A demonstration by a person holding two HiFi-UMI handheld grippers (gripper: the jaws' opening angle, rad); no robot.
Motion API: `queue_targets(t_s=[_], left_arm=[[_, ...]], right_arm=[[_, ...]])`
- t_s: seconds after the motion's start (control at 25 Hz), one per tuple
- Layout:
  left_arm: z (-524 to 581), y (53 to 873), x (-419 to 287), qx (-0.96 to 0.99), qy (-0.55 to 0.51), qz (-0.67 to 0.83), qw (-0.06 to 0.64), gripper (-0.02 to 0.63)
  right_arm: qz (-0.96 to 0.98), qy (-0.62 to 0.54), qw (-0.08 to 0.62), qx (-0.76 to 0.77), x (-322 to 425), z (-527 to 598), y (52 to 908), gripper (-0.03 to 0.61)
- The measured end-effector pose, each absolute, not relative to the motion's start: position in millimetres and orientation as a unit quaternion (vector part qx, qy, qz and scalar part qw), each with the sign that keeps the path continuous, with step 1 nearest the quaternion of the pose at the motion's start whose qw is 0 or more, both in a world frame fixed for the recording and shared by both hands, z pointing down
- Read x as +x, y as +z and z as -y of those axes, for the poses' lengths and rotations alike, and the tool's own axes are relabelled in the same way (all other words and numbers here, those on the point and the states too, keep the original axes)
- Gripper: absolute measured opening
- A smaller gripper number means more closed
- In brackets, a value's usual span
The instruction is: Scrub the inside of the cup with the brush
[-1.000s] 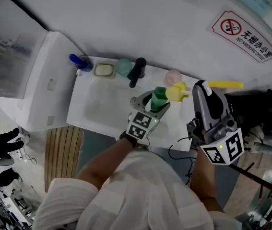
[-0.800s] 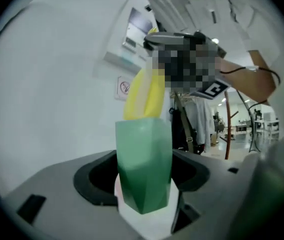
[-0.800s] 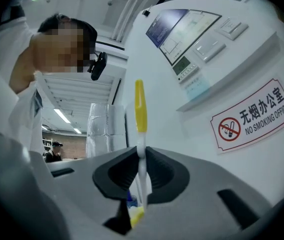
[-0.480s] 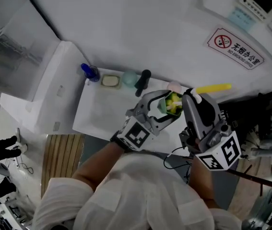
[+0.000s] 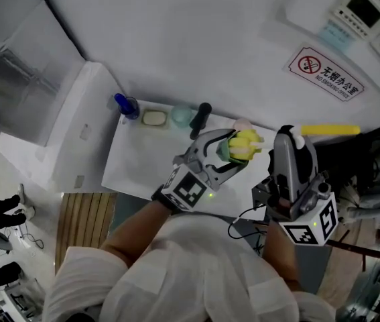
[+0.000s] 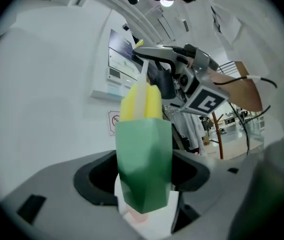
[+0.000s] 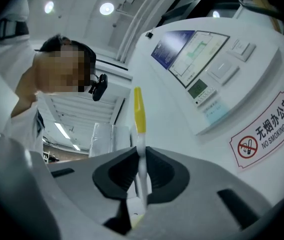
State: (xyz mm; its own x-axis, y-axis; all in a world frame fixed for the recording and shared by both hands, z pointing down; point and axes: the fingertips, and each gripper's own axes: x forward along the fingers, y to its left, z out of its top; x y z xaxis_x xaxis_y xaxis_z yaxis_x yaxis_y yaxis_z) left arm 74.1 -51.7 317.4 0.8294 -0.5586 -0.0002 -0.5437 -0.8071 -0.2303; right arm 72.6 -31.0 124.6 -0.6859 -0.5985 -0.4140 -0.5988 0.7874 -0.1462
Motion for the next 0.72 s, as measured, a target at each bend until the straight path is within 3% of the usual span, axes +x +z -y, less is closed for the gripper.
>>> queue_targets(t_s=[0.28,0.56,0.72], left_arm=[[53.1,316.1,74.0,-0.950,-0.046,-0.285,0.117,0.296],[56.7,327.5,72.4,-0.952,-0.060,-0.273,0.124,0.296],[57.4,344.2,70.7,-0.949,-0.092,-0.268,0.138,0.296]], right_arm=[[-0.928,-0.047,0.170,-0.328,49.2,47.6,173.2,0.040],[-0.925,-0.052,0.192,-0.323,59.0,45.8,146.5,0.040],[-0.936,-0.066,0.170,-0.301,56.6,46.0,133.5,0.041]])
